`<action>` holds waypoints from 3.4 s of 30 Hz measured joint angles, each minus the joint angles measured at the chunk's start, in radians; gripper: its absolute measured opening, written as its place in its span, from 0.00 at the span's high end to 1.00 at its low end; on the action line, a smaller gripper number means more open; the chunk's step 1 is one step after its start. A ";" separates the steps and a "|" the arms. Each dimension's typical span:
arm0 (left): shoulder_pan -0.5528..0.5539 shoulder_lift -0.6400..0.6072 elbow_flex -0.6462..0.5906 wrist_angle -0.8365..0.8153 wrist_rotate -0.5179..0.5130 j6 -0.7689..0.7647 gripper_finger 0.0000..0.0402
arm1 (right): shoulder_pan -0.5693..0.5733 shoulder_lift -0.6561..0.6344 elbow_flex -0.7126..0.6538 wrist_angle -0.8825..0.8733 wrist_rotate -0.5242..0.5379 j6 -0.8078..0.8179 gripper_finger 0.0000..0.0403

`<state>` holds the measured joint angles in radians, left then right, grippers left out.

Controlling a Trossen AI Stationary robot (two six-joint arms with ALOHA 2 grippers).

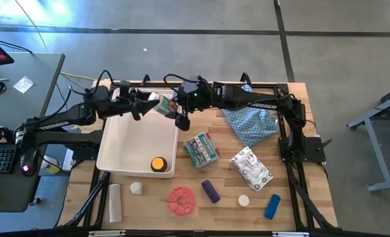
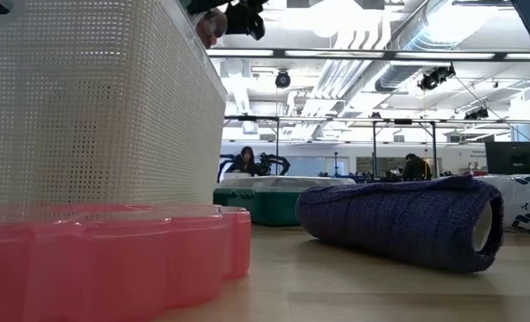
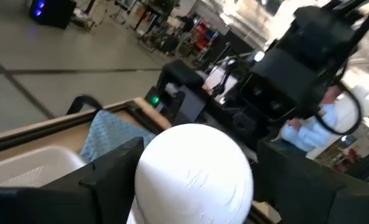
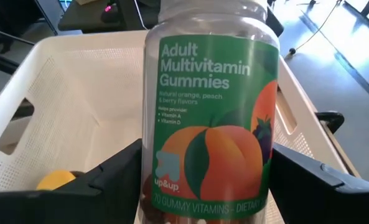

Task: Pick & place medical supplies in basket/bin
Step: Put the green medicine bottle into the white bin

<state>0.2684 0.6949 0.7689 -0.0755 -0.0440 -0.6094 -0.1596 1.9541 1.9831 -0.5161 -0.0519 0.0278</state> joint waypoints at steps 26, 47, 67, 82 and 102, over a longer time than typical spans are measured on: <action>0.000 -0.008 0.000 -0.098 0.005 0.003 0.34 | -0.001 0.003 -0.002 -0.023 -0.010 0.010 0.29; -0.001 -0.112 -0.003 -0.115 -0.026 0.040 0.34 | -0.004 0.000 0.002 -0.004 -0.067 0.073 0.22; 0.000 -0.212 -0.001 -0.292 -0.114 0.132 0.31 | -0.012 -0.015 0.000 -0.272 -0.250 0.161 0.22; 0.000 0.039 -0.002 -0.542 0.198 0.247 0.30 | -0.038 -0.188 0.000 -0.263 -0.007 0.150 0.22; -0.215 0.437 -0.002 -0.465 0.242 0.539 0.34 | -0.064 -0.233 0.000 -0.370 0.027 0.156 0.22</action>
<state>0.0532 1.1318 0.7673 -0.5407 0.1982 -0.0704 -0.2232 1.7214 1.9831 -0.8861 -0.0246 0.1840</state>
